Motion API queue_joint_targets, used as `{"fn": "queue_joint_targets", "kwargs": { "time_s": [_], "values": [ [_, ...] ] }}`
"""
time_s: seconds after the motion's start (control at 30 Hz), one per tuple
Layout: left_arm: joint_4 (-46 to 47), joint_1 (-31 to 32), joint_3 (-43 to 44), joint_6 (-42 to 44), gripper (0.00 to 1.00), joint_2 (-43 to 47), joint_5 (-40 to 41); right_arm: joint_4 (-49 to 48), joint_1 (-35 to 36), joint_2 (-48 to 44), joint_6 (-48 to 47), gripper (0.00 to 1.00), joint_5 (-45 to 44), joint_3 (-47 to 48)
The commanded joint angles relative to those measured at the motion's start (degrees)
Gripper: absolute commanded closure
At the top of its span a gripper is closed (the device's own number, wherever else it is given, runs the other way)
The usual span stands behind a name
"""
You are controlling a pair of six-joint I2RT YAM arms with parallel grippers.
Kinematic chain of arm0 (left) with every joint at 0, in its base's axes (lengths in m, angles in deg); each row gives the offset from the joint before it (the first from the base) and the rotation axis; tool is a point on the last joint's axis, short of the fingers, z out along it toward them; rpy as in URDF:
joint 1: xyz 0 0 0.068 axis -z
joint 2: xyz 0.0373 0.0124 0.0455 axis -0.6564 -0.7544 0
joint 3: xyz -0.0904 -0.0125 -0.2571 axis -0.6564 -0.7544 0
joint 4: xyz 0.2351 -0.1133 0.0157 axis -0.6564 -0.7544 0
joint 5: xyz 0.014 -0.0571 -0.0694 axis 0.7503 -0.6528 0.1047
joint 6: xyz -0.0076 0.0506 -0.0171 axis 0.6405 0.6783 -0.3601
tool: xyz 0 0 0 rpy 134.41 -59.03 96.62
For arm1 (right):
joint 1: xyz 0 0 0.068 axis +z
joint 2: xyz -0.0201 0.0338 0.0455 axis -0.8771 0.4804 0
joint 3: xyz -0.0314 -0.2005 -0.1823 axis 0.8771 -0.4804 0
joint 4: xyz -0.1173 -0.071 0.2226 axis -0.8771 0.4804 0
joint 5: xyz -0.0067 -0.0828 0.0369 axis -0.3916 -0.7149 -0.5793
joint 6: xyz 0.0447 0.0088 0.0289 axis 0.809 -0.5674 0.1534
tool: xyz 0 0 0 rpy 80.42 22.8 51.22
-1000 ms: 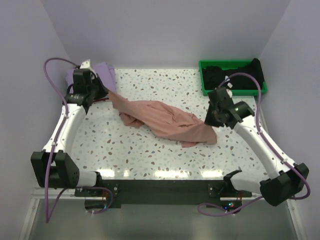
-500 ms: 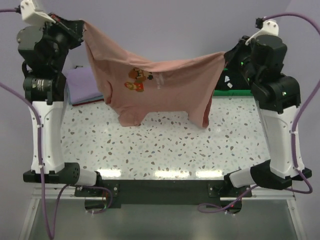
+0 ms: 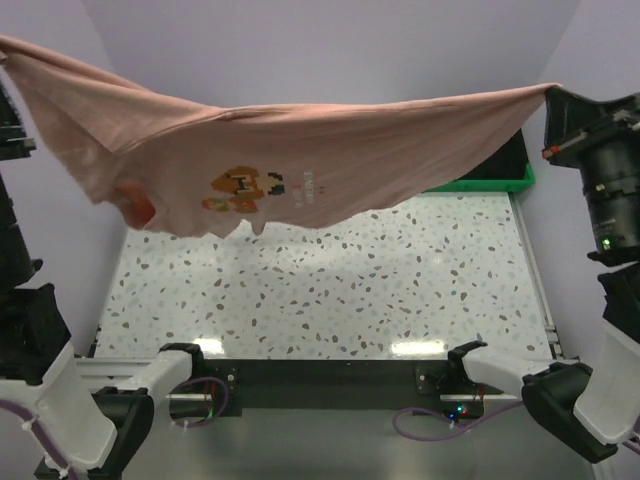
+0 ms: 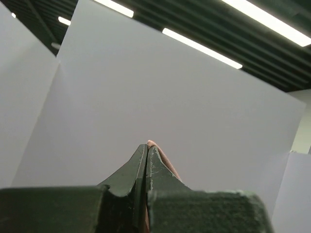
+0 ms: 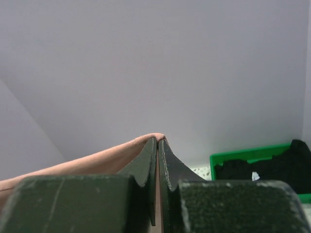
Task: Fold and stack the t-shirts
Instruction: Flatten the tshirt out
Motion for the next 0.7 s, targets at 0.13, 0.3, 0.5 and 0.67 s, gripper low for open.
{"fn": "queue_joint_targets", "kwargs": {
  "time_s": [0.13,0.3,0.5,0.67],
  "values": [
    [9.34,-0.40,-3.54,-3.63,1.00,-1.75,-4.77,-8.25,-0.01,-0.26,-1.64,1.00,-3.53,-4.12],
    [7.42,-0.40,-8.98,-9.44,1.00,-10.44,-15.65,-10.88,-0.10,2.90,-2.52,1.00,-6.96,-13.97],
    [8.46,-0.31,-20.58,-9.97,1.00,-18.28,-22.53,-15.28,-0.19,8.26,-3.14,1.00,-9.25,-24.61],
    [5.75,-0.31,-24.56,-7.25,1.00,-21.79,-24.03,-14.67,-0.98,11.87,-3.58,1.00,-9.60,-26.90]
  ]
}}
